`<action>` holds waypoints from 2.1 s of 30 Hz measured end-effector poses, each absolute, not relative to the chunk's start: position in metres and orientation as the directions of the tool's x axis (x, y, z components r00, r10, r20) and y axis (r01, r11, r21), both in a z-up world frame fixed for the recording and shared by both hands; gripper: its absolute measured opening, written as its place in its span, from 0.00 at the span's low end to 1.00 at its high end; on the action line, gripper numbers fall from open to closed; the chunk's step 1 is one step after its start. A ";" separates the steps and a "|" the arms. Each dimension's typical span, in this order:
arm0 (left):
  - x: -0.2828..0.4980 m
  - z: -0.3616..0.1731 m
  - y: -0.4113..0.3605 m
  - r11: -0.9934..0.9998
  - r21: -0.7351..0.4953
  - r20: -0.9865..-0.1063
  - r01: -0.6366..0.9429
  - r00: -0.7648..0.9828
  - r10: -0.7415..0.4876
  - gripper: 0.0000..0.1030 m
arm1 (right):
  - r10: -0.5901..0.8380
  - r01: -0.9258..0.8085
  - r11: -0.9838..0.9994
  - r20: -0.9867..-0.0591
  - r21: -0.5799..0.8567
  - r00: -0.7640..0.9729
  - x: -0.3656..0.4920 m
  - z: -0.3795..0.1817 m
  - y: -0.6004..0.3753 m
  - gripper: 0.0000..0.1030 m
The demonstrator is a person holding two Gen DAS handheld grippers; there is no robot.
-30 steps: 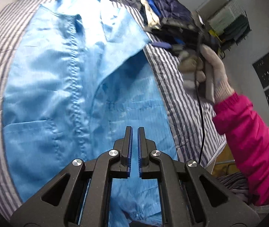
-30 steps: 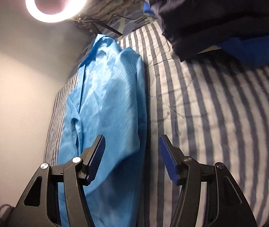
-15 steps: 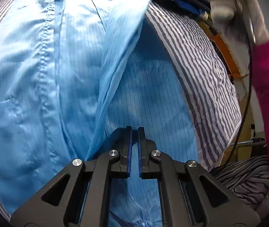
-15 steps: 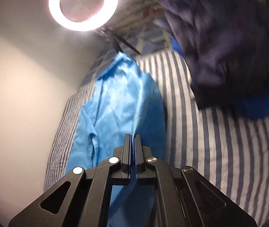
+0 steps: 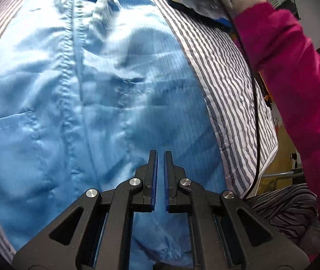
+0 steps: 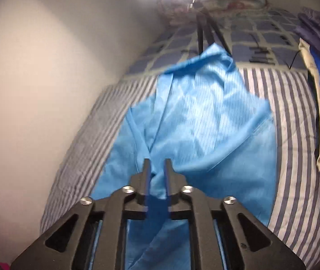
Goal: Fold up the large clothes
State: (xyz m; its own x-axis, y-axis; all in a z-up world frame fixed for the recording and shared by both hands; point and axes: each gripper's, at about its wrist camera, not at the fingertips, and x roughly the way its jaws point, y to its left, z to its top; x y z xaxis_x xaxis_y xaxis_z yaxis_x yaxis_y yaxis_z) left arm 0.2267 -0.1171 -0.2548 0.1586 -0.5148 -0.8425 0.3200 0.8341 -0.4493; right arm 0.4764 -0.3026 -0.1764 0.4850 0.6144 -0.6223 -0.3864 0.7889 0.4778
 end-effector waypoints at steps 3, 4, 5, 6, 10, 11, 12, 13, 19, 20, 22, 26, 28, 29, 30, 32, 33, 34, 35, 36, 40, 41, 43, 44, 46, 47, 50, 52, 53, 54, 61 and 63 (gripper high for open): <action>0.229 -0.243 -0.105 0.823 -0.478 -0.832 0.307 0.143 -0.536 0.01 | 0.538 -0.323 0.842 -0.616 0.433 0.576 0.479 -0.172 -0.334 0.31; 0.232 -0.237 -0.103 0.823 -0.474 -0.833 0.313 0.146 -0.534 0.01 | 0.484 -0.293 0.874 -0.640 0.388 0.597 0.479 -0.173 -0.344 0.31; 0.236 -0.230 -0.101 0.826 -0.461 -0.834 0.323 0.159 -0.528 0.01 | 0.432 -0.259 0.901 -0.665 0.348 0.610 0.482 -0.176 -0.353 0.31; 0.239 -0.224 -0.100 0.828 -0.452 -0.834 0.331 0.173 -0.524 0.01 | 0.392 -0.227 0.919 -0.686 0.321 0.613 0.485 -0.180 -0.361 0.31; 0.245 -0.204 -0.084 0.832 -0.453 -0.814 0.321 0.233 -0.533 0.01 | 0.306 -0.141 0.950 -0.737 0.280 0.602 0.505 -0.200 -0.380 0.31; 0.245 -0.202 -0.080 0.832 -0.460 -0.808 0.311 0.243 -0.537 0.01 | 0.294 -0.128 0.953 -0.746 0.273 0.597 0.512 -0.206 -0.381 0.31; 0.245 -0.202 -0.078 0.831 -0.469 -0.803 0.300 0.246 -0.542 0.01 | 0.283 -0.116 0.956 -0.754 0.268 0.593 0.519 -0.211 -0.381 0.31; 0.246 -0.204 -0.076 0.829 -0.478 -0.801 0.292 0.242 -0.547 0.01 | 0.275 -0.106 0.959 -0.759 0.264 0.590 0.526 -0.216 -0.380 0.31; 0.245 -0.214 -0.087 0.825 -0.478 -0.809 0.301 0.214 -0.547 0.01 | 0.240 -0.102 0.970 -0.775 0.223 0.585 0.553 -0.238 -0.362 0.39; 0.245 -0.213 -0.087 0.822 -0.482 -0.806 0.304 0.213 -0.552 0.01 | 0.239 -0.098 0.969 -0.774 0.225 0.586 0.560 -0.243 -0.361 0.39; 0.246 -0.212 -0.089 0.819 -0.485 -0.803 0.306 0.215 -0.556 0.01 | 0.266 -0.088 0.960 -0.768 0.266 0.582 0.572 -0.252 -0.363 0.39; 0.249 -0.216 -0.086 0.821 -0.489 -0.805 0.293 0.211 -0.555 0.01 | 0.379 -0.076 0.906 -0.720 0.416 0.581 0.579 -0.264 -0.375 0.10; 0.250 -0.218 -0.085 0.827 -0.484 -0.809 0.286 0.212 -0.548 0.01 | 0.430 -0.112 0.884 -0.694 0.454 0.578 0.578 -0.262 -0.369 0.03; 0.250 -0.219 -0.084 0.829 -0.484 -0.811 0.280 0.213 -0.545 0.01 | 0.399 -0.131 0.902 -0.681 0.411 0.614 0.571 -0.250 -0.365 0.03; 0.250 -0.219 -0.083 0.831 -0.484 -0.811 0.275 0.214 -0.544 0.01 | 0.370 -0.152 0.919 -0.665 0.363 0.649 0.563 -0.239 -0.360 0.02; 0.251 -0.220 -0.083 0.835 -0.480 -0.814 0.270 0.217 -0.538 0.01 | 0.270 -0.128 0.958 -0.651 0.258 0.709 0.555 -0.225 -0.353 0.02; 0.251 -0.220 -0.084 0.836 -0.477 -0.816 0.271 0.217 -0.536 0.01 | 0.210 -0.094 0.974 -0.666 0.206 0.715 0.557 -0.226 -0.350 0.02; 0.251 -0.219 -0.084 0.837 -0.474 -0.816 0.273 0.221 -0.534 0.01 | 0.176 -0.075 0.982 -0.697 0.173 0.695 0.563 -0.232 -0.347 0.02; 0.251 -0.218 -0.084 0.841 -0.466 -0.818 0.275 0.229 -0.528 0.01 | 0.173 -0.079 0.984 -0.727 0.162 0.665 0.569 -0.238 -0.344 0.04; 0.250 -0.216 -0.083 0.843 -0.462 -0.818 0.275 0.236 -0.525 0.01 | 0.191 -0.099 0.981 -0.747 0.166 0.637 0.572 -0.243 -0.340 0.05; 0.246 -0.205 -0.069 0.859 -0.439 -0.812 0.263 0.293 -0.505 0.01 | 0.187 -0.093 0.982 -0.759 0.166 0.624 0.560 -0.234 -0.341 0.12; 0.246 -0.202 -0.064 0.861 -0.439 -0.810 0.257 0.302 -0.503 0.01 | 0.199 -0.096 0.979 -0.755 0.179 0.625 0.553 -0.227 -0.343 0.13; 0.243 -0.198 -0.051 0.877 -0.416 -0.811 0.242 0.337 -0.478 0.01 | 0.224 -0.128 0.974 -0.746 0.186 0.627 0.533 -0.211 -0.345 0.13; 0.242 -0.197 -0.044 0.885 -0.401 -0.813 0.238 0.353 -0.464 0.01 | 0.239 -0.142 0.971 -0.741 0.193 0.628 0.521 -0.204 -0.347 0.13; 0.239 -0.195 -0.029 0.893 -0.389 -0.813 0.225 0.372 -0.448 0.01 | 0.334 -0.207 0.943 -0.732 0.262 0.594 0.482 -0.193 -0.347 0.13; 0.236 -0.194 -0.019 0.899 -0.388 -0.811 0.206 0.388 -0.438 0.01 | 0.366 -0.225 0.931 -0.732 0.288 0.575 0.471 -0.193 -0.347 0.13; 0.227 -0.194 0.000 0.907 -0.375 -0.811 0.189 0.408 -0.420 0.01 | 0.432 -0.281 0.900 -0.758 0.332 0.488 0.421 -0.208 -0.334 0.13; 0.222 -0.196 0.010 0.914 -0.370 -0.811 0.170 0.421 -0.406 0.01 | 0.429 -0.313 0.897 -0.782 0.311 0.452 0.390 -0.224 -0.314 0.13; 0.219 -0.199 0.016 0.915 -0.369 -0.813 0.162 0.421 -0.403 0.01 | 0.425 -0.320 0.897 -0.789 0.304 0.444 0.383 -0.230 -0.306 0.13; 0.218 -0.200 0.019 0.916 -0.369 -0.815 0.156 0.419 -0.400 0.01 | 0.418 -0.328 0.898 -0.802 0.294 0.426 0.375 -0.241 -0.291 0.13; 0.199 -0.197 0.051 0.917 -0.386 -0.803 0.097 0.453 -0.387 0.38 | 0.434 -0.429 0.863 -0.828 0.268 0.356 0.337 -0.244 -0.247 0.15; 0.191 -0.199 0.064 0.908 -0.415 -0.790 0.062 0.469 -0.394 0.55 | 0.429 -0.412 0.872 -0.818 0.264 0.384 0.314 -0.226 -0.263 0.21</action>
State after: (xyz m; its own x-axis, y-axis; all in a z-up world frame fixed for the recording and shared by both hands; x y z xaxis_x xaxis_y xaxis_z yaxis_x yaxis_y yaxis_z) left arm 0.1906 0.0638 -0.1989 0.4693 -0.3937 -0.7904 0.0621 0.9076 -0.4151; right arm 0.3135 -0.2633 -0.2261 0.3842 0.4289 -0.8176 -0.4118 0.8722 0.2640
